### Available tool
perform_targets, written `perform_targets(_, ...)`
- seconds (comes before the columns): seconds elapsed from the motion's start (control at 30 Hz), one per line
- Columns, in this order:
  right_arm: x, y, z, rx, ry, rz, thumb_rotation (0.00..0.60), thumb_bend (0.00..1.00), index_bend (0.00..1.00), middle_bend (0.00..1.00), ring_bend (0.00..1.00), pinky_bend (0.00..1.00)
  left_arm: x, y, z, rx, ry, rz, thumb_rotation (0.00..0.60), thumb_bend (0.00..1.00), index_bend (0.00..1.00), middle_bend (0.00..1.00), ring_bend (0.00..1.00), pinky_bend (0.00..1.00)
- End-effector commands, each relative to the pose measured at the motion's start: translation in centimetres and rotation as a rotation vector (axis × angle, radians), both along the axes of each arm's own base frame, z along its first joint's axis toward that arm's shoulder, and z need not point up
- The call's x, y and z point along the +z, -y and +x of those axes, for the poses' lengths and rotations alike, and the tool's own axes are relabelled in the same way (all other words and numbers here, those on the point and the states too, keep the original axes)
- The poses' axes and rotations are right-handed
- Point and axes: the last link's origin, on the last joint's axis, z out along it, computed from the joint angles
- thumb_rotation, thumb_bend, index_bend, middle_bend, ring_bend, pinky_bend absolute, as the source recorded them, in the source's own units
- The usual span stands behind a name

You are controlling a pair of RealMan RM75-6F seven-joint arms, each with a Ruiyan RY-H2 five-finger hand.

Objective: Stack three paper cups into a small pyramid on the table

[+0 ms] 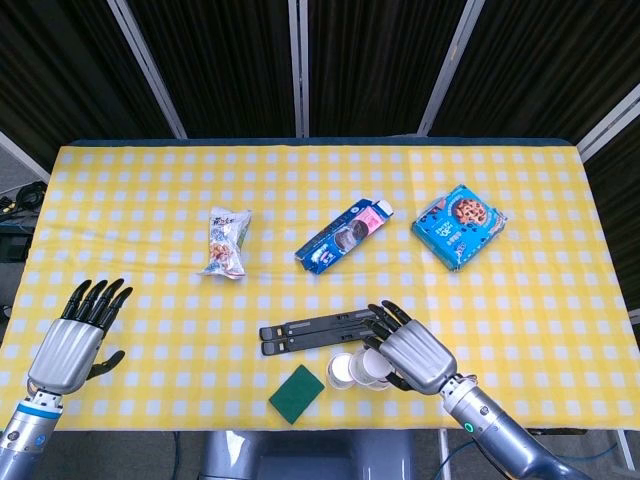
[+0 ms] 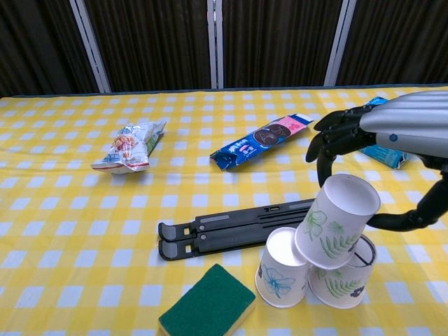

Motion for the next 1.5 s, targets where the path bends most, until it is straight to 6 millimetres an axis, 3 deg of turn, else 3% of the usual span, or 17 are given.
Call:
perform_targets(0.03,0.0,-0.1,0.1,0.000,-0.001,0.000,0.600,0.24,0.51,0.19,0.00,0.10,0.0,0.0,0.0,0.000,0.001,0.000,0.600,0.19,0.00,0.00,0.00,0.00)
perform_targets(0.43,-1.0,-0.5,0.3,0.013,-0.013,0.009,0.600,0.22,0.49,0.17,0.00,0.10,0.1,0.0,0.0,0.002,0.004,-0.003,0.600,0.20,0.00,0.00,0.00,0.00)
perform_targets(0.8,-0.6,-0.6,0.2,0.013,-0.035,-0.025,0.600,0.15,0.22,0.03,0.00,0.05,0.2,-0.1,-0.1,0.006,0.006,0.000,0.600,0.19,0.00,0.00,0.00,0.00)
perform_targets(1.03,0.6,-0.4,-0.1,-0.020,-0.058,-0.060,0.600,0.15,0.17,0.00,0.00,0.05,0.2,-0.2,-0.2,0.010,0.005,0.001,0.600,0.19,0.00,0.00,0.00,0.00)
perform_targets(1.27,2.9,0.5,-2.2,-0.115,-0.086,-0.168,0.600,0.15,0.15,0.00,0.00,0.05,0.6,-0.4,-0.5,0.025,0.013,0.015,0.600,0.19,0.00,0.00,0.00,0.00)
perform_targets(1.37,4.3,1.0,-4.3,-0.180,-0.092,-0.249,0.600,0.15,0.14,0.00,0.00,0.03,0.7,-0.5,-0.7,0.034,0.014,0.021,0.600,0.19,0.00,0.00,0.00,0.00)
perform_targets(1.5,5.8,1.0,-8.5,-0.289,-0.064,-0.337,0.600,0.15,0.12,0.00,0.00,0.00,0.8,-0.6,-0.8,0.037,0.020,0.041,0.600,0.19,0.00,0.00,0.00,0.00)
